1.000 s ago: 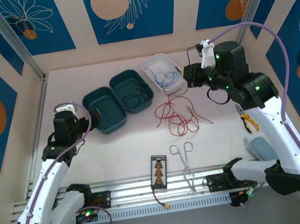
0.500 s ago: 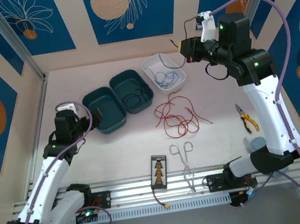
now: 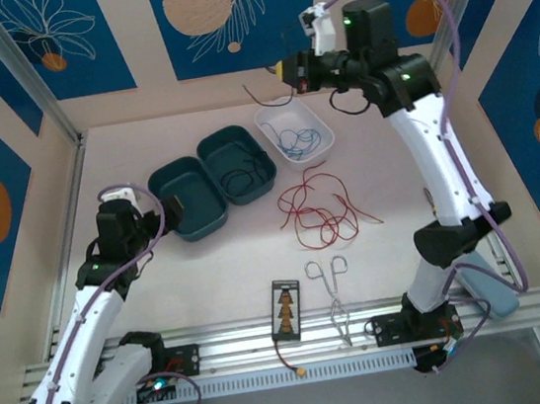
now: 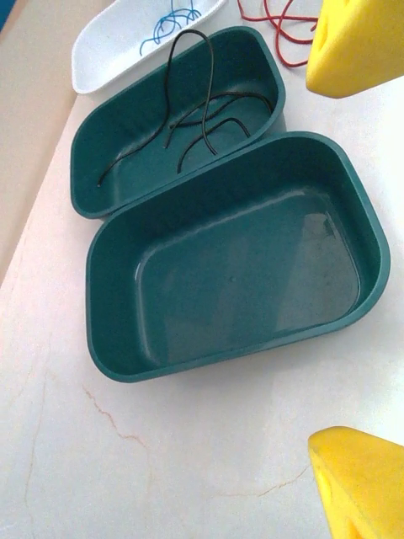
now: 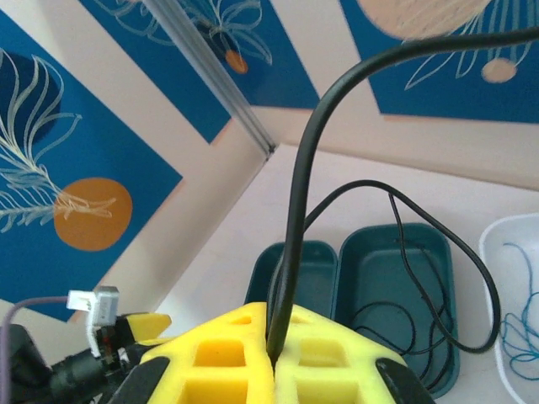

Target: Untangle the cables

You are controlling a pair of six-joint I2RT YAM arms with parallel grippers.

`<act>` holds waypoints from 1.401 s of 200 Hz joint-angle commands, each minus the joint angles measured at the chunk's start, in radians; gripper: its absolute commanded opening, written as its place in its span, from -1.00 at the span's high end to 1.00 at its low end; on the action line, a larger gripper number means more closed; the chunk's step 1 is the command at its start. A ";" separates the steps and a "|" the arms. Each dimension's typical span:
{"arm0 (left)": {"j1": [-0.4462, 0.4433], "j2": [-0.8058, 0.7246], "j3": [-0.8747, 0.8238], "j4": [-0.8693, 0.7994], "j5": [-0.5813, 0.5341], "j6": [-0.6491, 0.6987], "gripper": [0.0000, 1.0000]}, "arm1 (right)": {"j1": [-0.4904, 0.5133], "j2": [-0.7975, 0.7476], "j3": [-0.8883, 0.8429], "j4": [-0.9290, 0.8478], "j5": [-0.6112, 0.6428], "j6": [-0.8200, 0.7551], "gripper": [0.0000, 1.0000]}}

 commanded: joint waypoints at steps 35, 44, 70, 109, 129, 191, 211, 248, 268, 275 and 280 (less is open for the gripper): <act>0.004 -0.088 0.016 -0.071 -0.026 0.004 -1.00 | 0.087 0.215 0.054 -0.010 0.083 -0.096 0.96; 0.005 -0.095 0.016 -0.077 -0.031 0.005 -1.00 | 0.097 0.251 0.059 -0.010 0.099 -0.112 0.97; 0.004 -0.099 0.013 -0.086 -0.030 0.007 -1.00 | 0.120 0.355 0.075 -0.021 0.107 -0.133 1.00; 0.004 -0.098 0.007 -0.082 -0.030 0.005 -1.00 | 0.148 0.458 0.061 -0.063 0.131 -0.120 1.00; 0.003 -0.096 0.007 -0.082 -0.034 0.005 -1.00 | 0.162 0.460 -0.002 -0.066 0.168 -0.091 1.00; 0.004 -0.091 0.004 -0.078 -0.041 0.006 -1.00 | 0.173 0.450 -0.200 -0.045 0.212 -0.020 1.00; 0.004 -0.091 0.002 -0.081 -0.044 0.005 -1.00 | 0.173 0.463 -0.240 -0.035 0.205 -0.016 1.00; 0.004 -0.089 0.005 -0.079 -0.047 0.003 -1.00 | 0.172 0.538 -0.197 -0.064 0.228 -0.030 1.00; 0.004 -0.088 0.005 -0.079 -0.043 -0.001 -1.00 | 0.170 0.594 -0.131 -0.088 0.239 -0.040 1.00; 0.004 -0.088 0.005 -0.079 -0.043 -0.001 -1.00 | 0.171 0.615 -0.102 -0.098 0.242 -0.042 1.00; 0.004 -0.089 0.007 -0.079 -0.042 -0.002 -1.00 | 0.171 0.632 -0.078 -0.109 0.244 -0.046 1.00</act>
